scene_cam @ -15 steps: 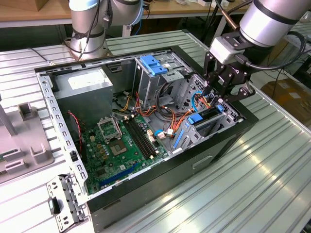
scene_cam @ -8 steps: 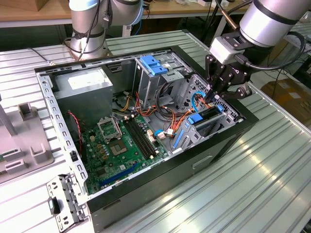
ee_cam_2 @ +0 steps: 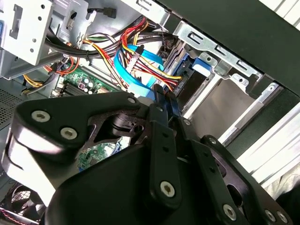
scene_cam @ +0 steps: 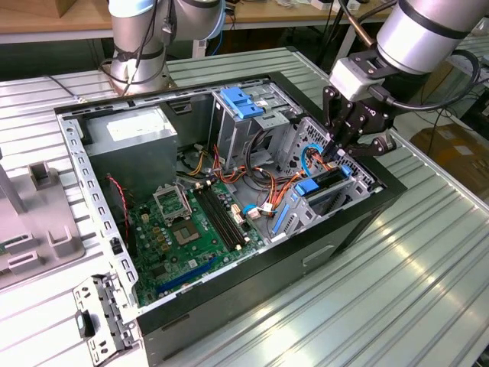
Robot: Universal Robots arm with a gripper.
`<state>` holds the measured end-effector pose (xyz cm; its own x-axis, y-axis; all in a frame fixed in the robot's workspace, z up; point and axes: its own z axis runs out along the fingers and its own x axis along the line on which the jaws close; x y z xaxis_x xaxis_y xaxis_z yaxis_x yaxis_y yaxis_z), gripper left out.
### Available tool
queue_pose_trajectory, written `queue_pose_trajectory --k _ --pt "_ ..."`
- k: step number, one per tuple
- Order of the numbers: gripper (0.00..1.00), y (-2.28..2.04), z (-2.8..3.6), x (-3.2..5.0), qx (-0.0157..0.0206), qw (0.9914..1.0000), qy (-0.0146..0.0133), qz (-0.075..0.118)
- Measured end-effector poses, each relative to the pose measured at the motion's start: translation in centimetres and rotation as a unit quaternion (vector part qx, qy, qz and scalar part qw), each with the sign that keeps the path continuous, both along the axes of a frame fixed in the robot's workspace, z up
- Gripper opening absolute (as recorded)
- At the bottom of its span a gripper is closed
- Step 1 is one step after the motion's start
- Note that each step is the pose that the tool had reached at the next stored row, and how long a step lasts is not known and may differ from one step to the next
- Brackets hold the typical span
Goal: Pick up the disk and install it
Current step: 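Insert the second disk wire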
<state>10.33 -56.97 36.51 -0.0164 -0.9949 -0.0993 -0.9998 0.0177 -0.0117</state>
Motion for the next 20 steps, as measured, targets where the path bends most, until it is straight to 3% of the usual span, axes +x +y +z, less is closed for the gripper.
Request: queue_pose_trajectory --k 2,9,20 --pt "0.16 -0.12 -0.01 -0.01 0.0000 1.00000 0.0000 0.000" --pt "0.16 -1.13 -0.39 -0.47 0.0003 1.00000 0.0000 0.000" --pt "0.16 -1.45 -1.66 -0.55 0.0007 1.00000 0.0000 0.000"
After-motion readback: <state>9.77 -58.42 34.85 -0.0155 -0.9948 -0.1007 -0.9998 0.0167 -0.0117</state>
